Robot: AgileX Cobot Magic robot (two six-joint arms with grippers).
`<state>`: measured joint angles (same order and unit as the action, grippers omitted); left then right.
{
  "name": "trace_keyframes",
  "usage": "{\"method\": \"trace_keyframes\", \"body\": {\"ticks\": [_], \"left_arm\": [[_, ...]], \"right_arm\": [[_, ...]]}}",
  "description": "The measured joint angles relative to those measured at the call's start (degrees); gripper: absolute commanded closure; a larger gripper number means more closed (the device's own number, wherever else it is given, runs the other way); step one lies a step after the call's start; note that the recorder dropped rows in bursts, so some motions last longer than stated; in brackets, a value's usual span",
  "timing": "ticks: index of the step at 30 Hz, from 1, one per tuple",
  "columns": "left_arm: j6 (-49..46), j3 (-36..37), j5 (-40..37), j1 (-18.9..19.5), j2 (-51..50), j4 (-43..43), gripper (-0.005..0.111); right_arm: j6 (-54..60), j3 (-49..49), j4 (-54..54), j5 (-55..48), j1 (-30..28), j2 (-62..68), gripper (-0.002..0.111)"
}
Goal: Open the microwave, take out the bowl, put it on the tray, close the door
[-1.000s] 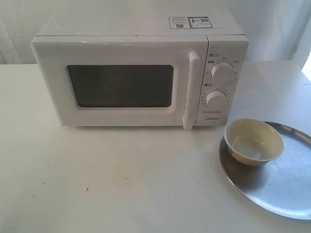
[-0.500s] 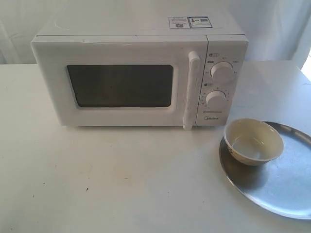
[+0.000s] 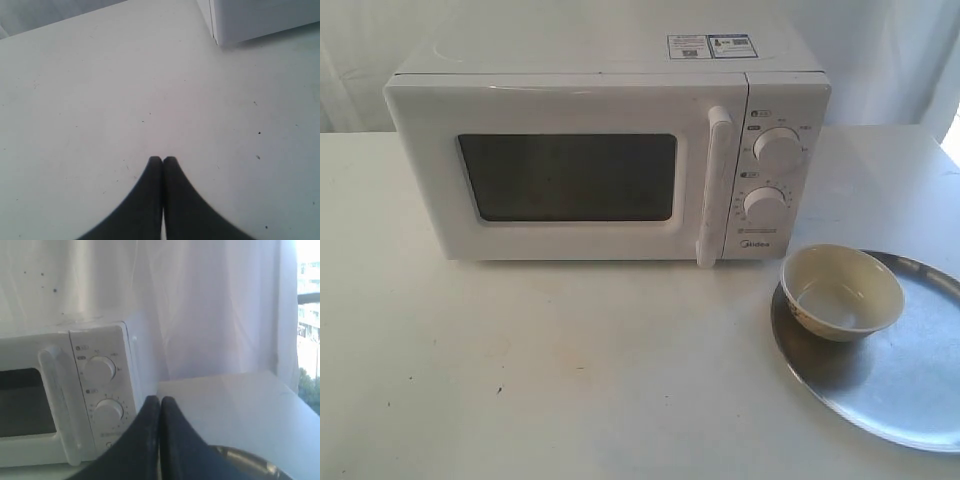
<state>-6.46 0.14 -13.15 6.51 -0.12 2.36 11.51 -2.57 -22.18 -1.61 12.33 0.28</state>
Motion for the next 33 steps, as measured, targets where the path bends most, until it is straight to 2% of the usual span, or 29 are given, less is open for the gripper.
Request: {"method": "trace_keyframes", "body": {"ticks": [9, 11, 15, 17, 20, 23, 33], "left_arm": [[0.0, 0.0, 0.0, 0.0, 0.0, 0.0, 0.107], [0.0, 0.0, 0.0, 0.0, 0.0, 0.0, 0.107], [0.0, 0.0, 0.0, 0.0, 0.0, 0.0, 0.107], [0.0, 0.0, 0.0, 0.0, 0.0, 0.0, 0.107], [0.0, 0.0, 0.0, 0.0, 0.0, 0.0, 0.107], [0.0, 0.0, 0.0, 0.0, 0.0, 0.0, 0.107], [0.0, 0.0, 0.0, 0.0, 0.0, 0.0, 0.107]], "right_arm": [[-1.3, 2.3, -0.8, 0.1, 0.0, 0.0, 0.108], [1.8, 2.3, -0.8, -0.7, 0.0, 0.0, 0.108], [16.9, 2.3, -0.6, -5.9, 0.0, 0.0, 0.108], [20.0, 2.3, 7.1, -12.3, -0.3, 0.0, 0.108], [7.8, 2.5, 21.7, -16.7, -2.0, 0.0, 0.108], [-4.1, 2.5, 27.2, -16.8, -2.9, 0.0, 0.108], [-6.7, 2.5, 29.1, -17.2, -4.9, 0.0, 0.108]]}}
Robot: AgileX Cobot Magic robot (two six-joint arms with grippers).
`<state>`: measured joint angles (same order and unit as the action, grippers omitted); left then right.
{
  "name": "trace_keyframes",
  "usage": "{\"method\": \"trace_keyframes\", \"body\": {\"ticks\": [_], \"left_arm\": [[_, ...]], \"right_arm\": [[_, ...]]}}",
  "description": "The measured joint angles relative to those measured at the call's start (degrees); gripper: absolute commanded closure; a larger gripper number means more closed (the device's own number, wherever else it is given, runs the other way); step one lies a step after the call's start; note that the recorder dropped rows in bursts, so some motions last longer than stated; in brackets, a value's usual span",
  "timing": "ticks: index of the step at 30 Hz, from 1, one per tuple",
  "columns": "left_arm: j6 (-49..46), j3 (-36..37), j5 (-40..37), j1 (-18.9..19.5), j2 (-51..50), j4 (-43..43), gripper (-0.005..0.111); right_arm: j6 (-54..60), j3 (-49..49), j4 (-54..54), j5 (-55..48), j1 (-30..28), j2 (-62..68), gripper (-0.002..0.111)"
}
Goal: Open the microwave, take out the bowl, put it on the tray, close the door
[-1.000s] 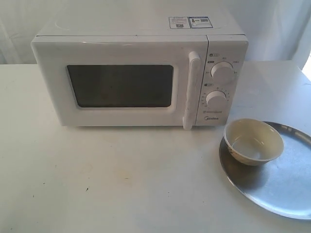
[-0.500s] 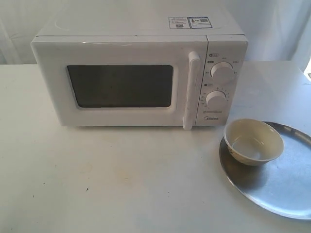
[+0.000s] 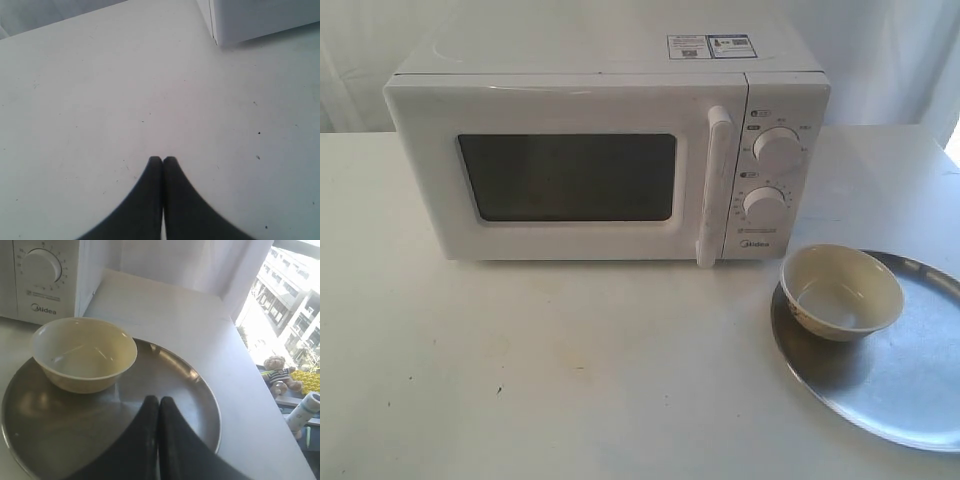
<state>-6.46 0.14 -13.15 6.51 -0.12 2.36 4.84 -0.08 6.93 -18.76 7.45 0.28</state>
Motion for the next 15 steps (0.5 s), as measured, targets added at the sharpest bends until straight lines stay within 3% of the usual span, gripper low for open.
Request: {"method": "trace_keyframes", "body": {"ticks": [8, 15], "left_arm": [[0.0, 0.0, 0.0, 0.0, 0.0, 0.0, 0.107], [0.0, 0.0, 0.0, 0.0, 0.0, 0.0, 0.107]], "right_arm": [[-5.6, 0.0, 0.3, 0.0, -0.5, 0.0, 0.108], [-3.7, 0.0, 0.4, 0.0, -0.5, 0.0, 0.108]]}}
